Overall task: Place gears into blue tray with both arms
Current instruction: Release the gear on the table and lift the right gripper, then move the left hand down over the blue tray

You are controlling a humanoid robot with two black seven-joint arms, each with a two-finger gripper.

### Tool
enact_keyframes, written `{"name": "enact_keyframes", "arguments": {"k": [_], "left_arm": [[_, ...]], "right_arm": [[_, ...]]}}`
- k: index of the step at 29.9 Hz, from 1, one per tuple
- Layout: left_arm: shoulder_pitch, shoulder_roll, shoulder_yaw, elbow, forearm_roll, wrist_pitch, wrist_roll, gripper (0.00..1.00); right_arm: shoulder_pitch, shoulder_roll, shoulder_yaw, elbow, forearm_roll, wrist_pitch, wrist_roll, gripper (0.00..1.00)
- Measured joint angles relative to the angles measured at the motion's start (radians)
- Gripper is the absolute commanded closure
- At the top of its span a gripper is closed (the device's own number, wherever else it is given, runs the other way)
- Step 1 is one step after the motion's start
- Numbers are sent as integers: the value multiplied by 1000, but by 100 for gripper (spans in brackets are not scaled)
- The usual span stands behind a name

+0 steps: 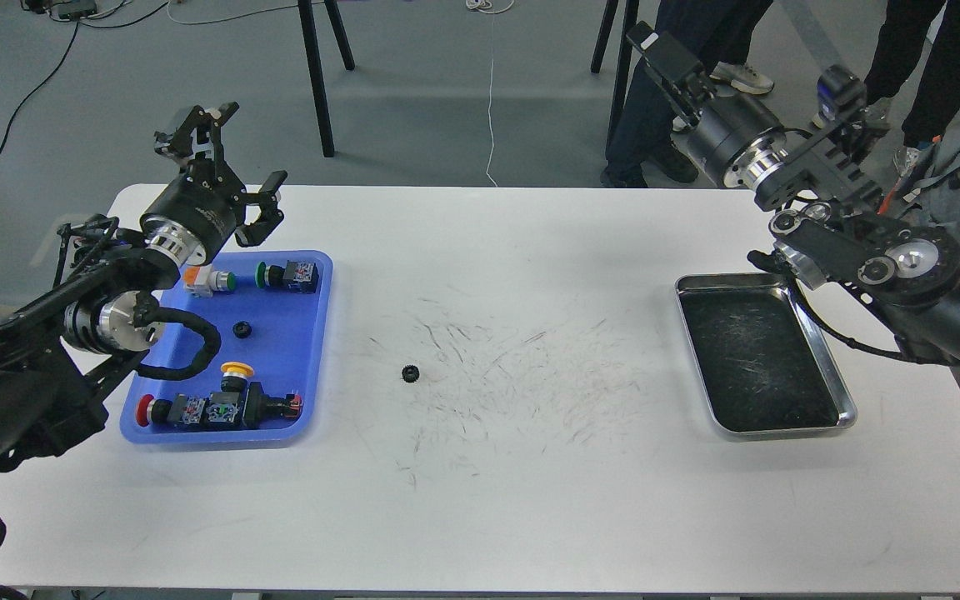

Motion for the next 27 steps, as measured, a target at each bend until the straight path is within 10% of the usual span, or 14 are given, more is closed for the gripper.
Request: {"name": "enact_keyframes", "arguments": {"k": [27], "left_arm": [[-138,298,370,-441,336,162,-3,0]], "right_arm": [[-109,-71,129,1,103,0,0,23]]}}
